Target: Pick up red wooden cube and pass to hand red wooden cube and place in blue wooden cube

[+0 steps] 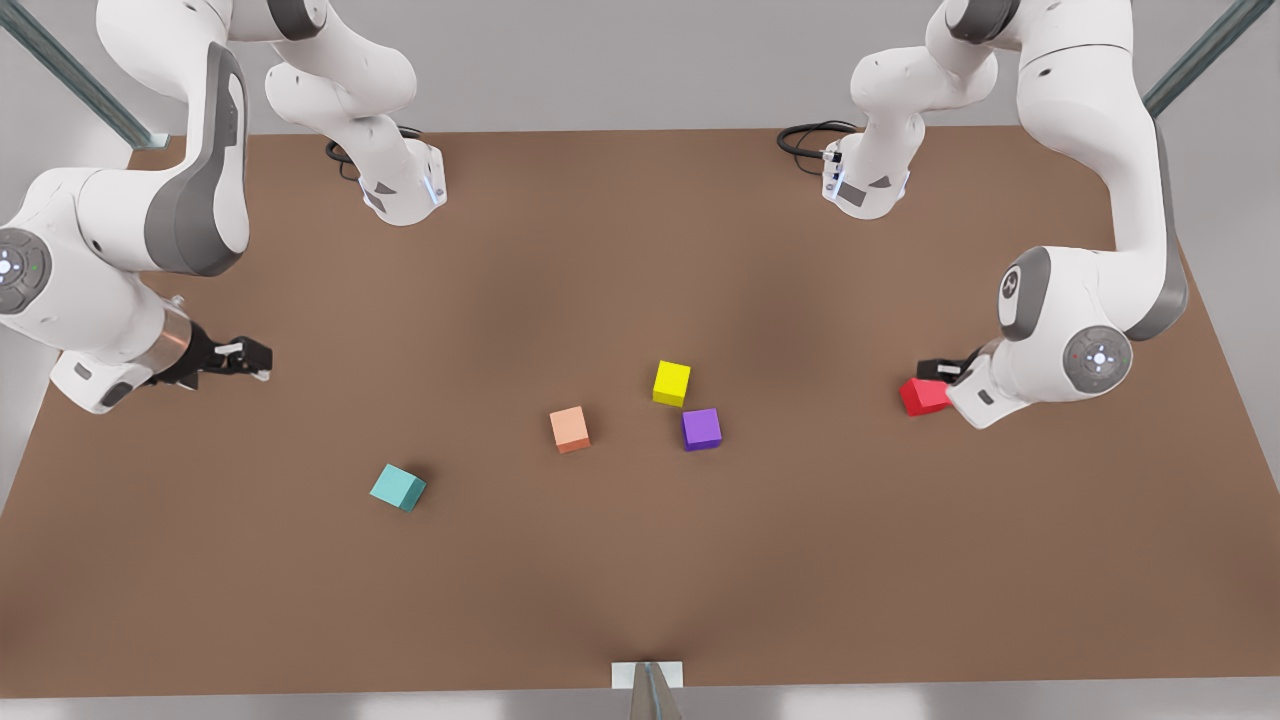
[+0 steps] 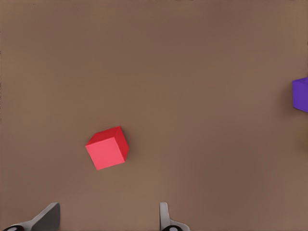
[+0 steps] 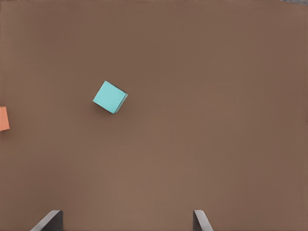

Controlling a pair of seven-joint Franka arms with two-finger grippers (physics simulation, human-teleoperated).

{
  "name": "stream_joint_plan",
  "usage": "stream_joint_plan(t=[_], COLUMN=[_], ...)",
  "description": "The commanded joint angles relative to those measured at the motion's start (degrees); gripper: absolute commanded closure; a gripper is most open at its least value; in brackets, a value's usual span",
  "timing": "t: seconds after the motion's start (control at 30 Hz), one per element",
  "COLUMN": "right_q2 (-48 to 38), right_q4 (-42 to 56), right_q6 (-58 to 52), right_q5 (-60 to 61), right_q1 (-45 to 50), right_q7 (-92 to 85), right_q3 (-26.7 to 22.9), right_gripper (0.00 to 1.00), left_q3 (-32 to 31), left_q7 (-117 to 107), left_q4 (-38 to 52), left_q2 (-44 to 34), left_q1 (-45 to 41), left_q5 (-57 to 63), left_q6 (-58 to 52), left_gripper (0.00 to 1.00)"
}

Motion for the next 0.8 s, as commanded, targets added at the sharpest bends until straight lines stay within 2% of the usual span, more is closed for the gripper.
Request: stream_joint_plan(t=[0.0,0.1,0.13,0.2,0.27,0.47,0.77], right_q2=[-0.06,0.02,0.02,0.02,0.11,0.11,0.11], right_q4=[0.11,0.38,0.38,0.38,0.29,0.03,-0.24], right_q6=[2.29,2.29,2.29,2.29,2.29,2.29,2.29], right_q5=[0.16,0.25,0.25,0.25,0.25,0.16,0.07], right_q1=[0.01,0.09,0.09,0.09,0.09,0.09,0.18], right_q7=[-5.01,-4.92,-5.0,-5.01,-5.01,-5.01,-5.09], right_q3=[-0.01,-0.01,-0.01,-0.01,-0.01,0.08,0.17], right_gripper=[0.0,0.0,0.0,0.0,0.0,0.0,0.0], left_q3=[0.0,3.07,4.74,7.46,9.49,9.58,9.58], left_q7=[0.43,0.43,0.43,0.7,0.52,-10.11,-14.33], left_q4=[0.13,-0.84,-3.21,-13.66,-16.22,-21.4,-21.49], left_q2=[-0.05,2.58,3.38,3.38,4.34,5.31,7.33], left_q1=[0.0,-0.17,-0.08,-0.26,-0.09,0.44,-0.08], left_q5=[0.06,0.14,0.14,0.14,0.14,-0.12,-0.12], left_q6=[3.37,1.26,4.06,19.53,25.25,31.14,31.14], left_gripper=[0.0,0.0,0.0,0.0,0.0,0.0,0.0])
